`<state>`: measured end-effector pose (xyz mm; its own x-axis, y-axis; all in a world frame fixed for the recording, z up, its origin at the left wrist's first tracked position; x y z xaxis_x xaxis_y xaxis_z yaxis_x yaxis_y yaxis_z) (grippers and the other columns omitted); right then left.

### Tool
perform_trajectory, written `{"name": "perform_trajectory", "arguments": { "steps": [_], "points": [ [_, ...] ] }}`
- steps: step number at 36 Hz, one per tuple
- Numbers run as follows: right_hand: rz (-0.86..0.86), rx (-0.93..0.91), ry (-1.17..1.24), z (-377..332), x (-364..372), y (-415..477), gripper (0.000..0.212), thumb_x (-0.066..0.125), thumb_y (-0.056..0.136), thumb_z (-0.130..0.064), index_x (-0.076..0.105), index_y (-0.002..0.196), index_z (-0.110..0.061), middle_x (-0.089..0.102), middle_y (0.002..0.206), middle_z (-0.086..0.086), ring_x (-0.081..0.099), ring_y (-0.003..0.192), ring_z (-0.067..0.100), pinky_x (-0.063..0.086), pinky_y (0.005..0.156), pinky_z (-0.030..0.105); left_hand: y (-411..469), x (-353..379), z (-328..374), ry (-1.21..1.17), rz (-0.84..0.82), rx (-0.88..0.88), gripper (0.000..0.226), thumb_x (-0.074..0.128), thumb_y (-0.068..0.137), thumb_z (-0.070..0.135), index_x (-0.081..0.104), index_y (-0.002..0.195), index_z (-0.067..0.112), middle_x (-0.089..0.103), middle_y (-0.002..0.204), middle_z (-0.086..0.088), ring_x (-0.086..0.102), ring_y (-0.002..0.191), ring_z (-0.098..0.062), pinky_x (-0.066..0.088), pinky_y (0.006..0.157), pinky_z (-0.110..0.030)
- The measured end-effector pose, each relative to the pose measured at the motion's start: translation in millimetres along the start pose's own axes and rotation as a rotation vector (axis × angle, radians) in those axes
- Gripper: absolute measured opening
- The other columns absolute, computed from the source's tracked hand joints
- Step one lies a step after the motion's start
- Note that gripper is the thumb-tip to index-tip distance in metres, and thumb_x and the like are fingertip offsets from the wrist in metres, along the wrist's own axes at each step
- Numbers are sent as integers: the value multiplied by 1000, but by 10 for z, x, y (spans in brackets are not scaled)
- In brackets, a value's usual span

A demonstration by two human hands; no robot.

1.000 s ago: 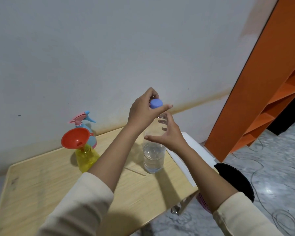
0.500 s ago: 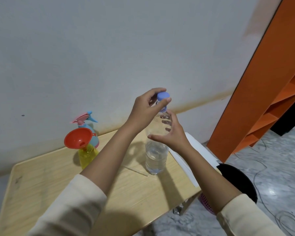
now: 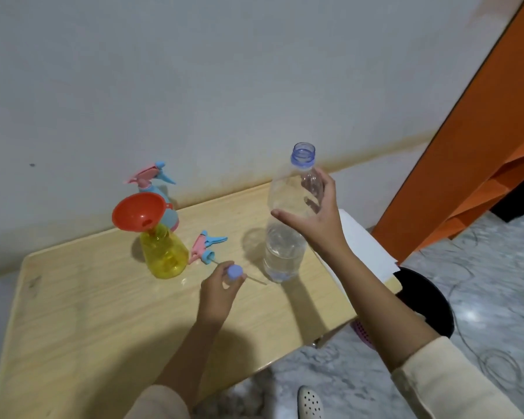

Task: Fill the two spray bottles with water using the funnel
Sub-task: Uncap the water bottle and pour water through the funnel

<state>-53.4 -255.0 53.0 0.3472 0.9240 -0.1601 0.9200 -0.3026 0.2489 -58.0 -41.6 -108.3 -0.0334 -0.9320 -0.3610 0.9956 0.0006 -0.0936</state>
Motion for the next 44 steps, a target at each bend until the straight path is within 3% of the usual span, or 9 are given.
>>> {"name": "perform_trajectory", "arguments": {
  "steps": [11, 14, 17, 21, 26, 30, 35, 40, 44],
  "points": [
    [-75, -4, 27, 145, 2, -64, 102, 85, 52, -42, 25, 135, -40, 42, 139, -5, 43, 127, 4, 38, 101, 13, -168, 157, -366, 234, -1, 56, 40, 75, 77, 6, 62, 114, -1, 57, 123, -11, 52, 117, -27, 30, 97, -15],
    [-141, 27, 12, 310, -9, -64, 108, 88, 53, -31, 22, 139, -34, 41, 141, -3, 41, 128, 4, 37, 103, 15, -161, 118, -280, 241, 57, 42, 59, 83, 71, 14, 58, 121, -4, 55, 126, -15, 51, 119, -27, 33, 99, -21],
    [-198, 96, -2, 578, -25, -117, 113, 90, 50, -30, 23, 142, -27, 41, 141, -4, 40, 130, 7, 38, 106, 27, -164, -10, 50, 130, 323, 82, 62, 84, 68, 19, 59, 121, -3, 60, 125, -15, 55, 119, -28, 43, 101, -36],
    [-280, 148, -66, 876, -8, -209, 119, 92, 46, -33, 20, 141, -32, 38, 141, -6, 41, 129, 8, 39, 101, 16, -186, 37, 891, -202, 317, 226, 66, 78, 73, 38, 54, 129, 12, 56, 130, 3, 47, 125, 0, 40, 107, -31],
    [-244, 146, -79, 941, 85, -227, 107, 89, 54, -30, 23, 138, -31, 42, 132, -16, 44, 114, -14, 39, 83, 2, -218, 335, 1765, -79, 119, 366, 96, 75, 57, 60, 26, 138, 43, 36, 138, 24, 30, 125, 19, 30, 101, -5],
    [-207, 77, -81, 874, 168, -194, 93, 83, 61, -36, 27, 135, -35, 43, 130, -10, 39, 116, -20, 33, 85, -3, -133, 435, 1919, -31, 121, 309, 110, 83, 61, 43, 4, 137, 52, 30, 148, 11, 31, 127, 5, 30, 100, -18],
    [-213, 13, -128, 800, 257, -96, 89, 81, 52, -45, 27, 123, -49, 38, 126, -23, 42, 117, -12, 36, 91, 3, -15, 311, 1899, -48, 180, 332, 101, 77, 75, 37, -2, 134, 61, 33, 135, 14, 46, 118, -10, 43, 96, -28],
    [-279, -125, -326, 647, 439, 14, 101, 81, 49, -47, 25, 133, -45, 43, 113, -10, 50, 108, 14, 48, 90, 42, 120, -80, 1729, -213, 285, 297, 96, 72, 72, 55, 3, 139, 58, 38, 140, -4, 51, 124, -19, 46, 101, -31],
    [-351, -188, -349, 473, 555, 71, 100, 75, 52, -42, 25, 139, -40, 38, 107, -1, 50, 99, 18, 50, 84, 37, 119, -256, 1675, -280, 330, 284, 96, 70, 82, 35, 0, 148, 40, 38, 137, 0, 49, 113, 14, 44, 101, -25]
  ]
}}
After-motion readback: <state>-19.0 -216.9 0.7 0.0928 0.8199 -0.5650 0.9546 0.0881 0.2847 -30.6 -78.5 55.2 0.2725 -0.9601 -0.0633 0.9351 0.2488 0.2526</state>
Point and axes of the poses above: each hand's wrist, its own y-axis towards the middle knuckle, its own x-axis out of the palm, z = x × y, the point moved 6 cm from there along y, towards the middle knuckle
